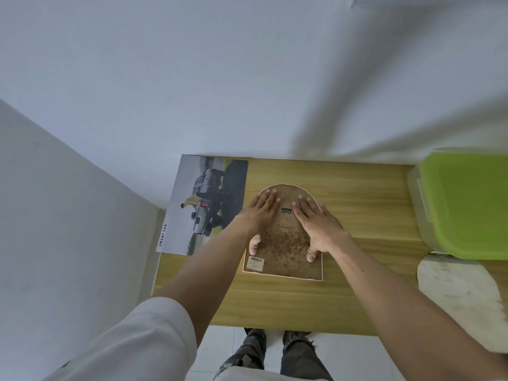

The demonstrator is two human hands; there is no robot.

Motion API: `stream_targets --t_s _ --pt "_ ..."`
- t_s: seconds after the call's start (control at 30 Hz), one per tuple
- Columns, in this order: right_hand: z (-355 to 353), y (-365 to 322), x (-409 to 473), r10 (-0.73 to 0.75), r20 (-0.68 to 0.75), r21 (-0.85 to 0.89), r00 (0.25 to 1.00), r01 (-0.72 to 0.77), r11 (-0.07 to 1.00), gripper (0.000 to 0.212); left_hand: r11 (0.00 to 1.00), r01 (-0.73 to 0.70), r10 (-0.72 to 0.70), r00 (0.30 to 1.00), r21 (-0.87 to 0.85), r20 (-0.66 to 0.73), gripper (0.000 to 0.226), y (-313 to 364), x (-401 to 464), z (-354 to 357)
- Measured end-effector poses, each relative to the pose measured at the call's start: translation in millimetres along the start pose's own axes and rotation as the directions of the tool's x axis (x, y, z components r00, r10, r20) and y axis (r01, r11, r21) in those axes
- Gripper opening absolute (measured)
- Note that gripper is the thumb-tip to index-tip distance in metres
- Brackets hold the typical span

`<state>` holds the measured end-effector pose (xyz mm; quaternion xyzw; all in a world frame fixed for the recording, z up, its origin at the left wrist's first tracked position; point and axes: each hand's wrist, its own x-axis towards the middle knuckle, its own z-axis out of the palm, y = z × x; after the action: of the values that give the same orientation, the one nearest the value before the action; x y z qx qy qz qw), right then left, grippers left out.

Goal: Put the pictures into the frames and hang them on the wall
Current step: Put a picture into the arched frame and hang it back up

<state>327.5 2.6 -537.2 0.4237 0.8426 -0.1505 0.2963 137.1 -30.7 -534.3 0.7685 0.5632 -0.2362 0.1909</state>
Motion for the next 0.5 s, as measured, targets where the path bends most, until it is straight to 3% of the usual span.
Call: stream_targets --t_s 0.07,0.13,0.23,0.37,0.5 --pt "7.2 -1.4 -14.0 0.016 -0.028 0.085 0.999 -0.014 0.996 0.141 0.997 0.059 -0.059 0.998 -0.056 -0.003 0.132 3.5 -5.6 7.7" --pt "20.4 -0.5 -30.8 0.063 -0.076 0.318 0.995 -0.035 0.947 0.12 0.986 0.1 -0.104 0.994 -0.13 -0.024 0.134 6.9 -14.7 16.2" --pt "37.9 -8.0 -51.4 0.248 -0.146 0.686 0.958 -0.083 0.722 0.084 0.895 0.164 -0.202 0.978 -0.416 -0.049 0.103 14.5 -27.8 27.0" --pt "42.0 -27.3 -53.9 0.567 -0.147 0.913 0.811 -0.109 0.393 0.034 0.643 0.224 -0.381 0.923 -0.732 -0.052 0.085 25.7 -30.2 25.5" --pt "37.8 -28.8 -52.9 0.615 0.051 0.986 0.787 -0.136 0.093 0.036 0.44 0.217 -0.486 0.873 -0.871 -0.028 0.051 24.9 -36.4 15.2"
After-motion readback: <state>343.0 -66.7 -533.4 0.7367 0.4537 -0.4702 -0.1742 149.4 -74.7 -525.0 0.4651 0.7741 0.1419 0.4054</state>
